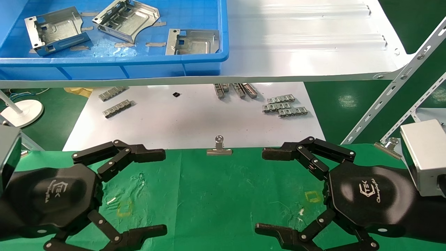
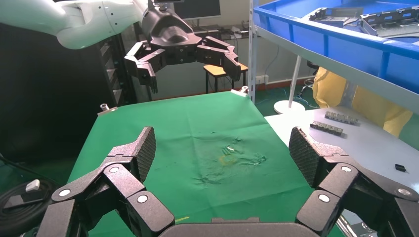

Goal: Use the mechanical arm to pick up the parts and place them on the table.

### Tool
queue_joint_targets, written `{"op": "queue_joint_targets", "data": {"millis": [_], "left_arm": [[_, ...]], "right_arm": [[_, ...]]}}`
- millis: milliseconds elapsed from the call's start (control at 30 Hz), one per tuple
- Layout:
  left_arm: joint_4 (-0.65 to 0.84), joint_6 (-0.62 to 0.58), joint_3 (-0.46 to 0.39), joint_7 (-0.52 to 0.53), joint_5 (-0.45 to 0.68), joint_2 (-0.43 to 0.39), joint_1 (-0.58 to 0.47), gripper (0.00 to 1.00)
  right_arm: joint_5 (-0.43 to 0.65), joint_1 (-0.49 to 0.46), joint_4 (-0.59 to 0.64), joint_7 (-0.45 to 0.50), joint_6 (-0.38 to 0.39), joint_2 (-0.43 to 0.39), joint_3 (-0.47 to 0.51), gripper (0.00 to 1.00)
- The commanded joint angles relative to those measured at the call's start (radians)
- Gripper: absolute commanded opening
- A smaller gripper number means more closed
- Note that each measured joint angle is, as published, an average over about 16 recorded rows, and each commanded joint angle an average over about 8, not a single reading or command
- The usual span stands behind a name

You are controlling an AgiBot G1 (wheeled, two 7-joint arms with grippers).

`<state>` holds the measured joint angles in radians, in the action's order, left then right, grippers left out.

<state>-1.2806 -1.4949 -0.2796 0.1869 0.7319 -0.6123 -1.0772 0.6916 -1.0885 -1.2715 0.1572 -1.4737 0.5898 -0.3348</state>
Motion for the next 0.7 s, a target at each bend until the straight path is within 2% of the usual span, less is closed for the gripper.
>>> {"op": "queue_joint_targets", "data": {"millis": [33, 700], "left_arm": [[0.0, 0.0, 0.0, 0.0, 0.0, 0.0, 0.0, 1.0], [0.0, 0.0, 0.0, 0.0, 0.0, 0.0, 0.0, 1.0]], "right_arm": [[0.0, 0.0, 0.0, 0.0, 0.0, 0.0, 0.0, 1.0], [0.0, 0.0, 0.0, 0.0, 0.0, 0.0, 0.0, 1.0]]}}
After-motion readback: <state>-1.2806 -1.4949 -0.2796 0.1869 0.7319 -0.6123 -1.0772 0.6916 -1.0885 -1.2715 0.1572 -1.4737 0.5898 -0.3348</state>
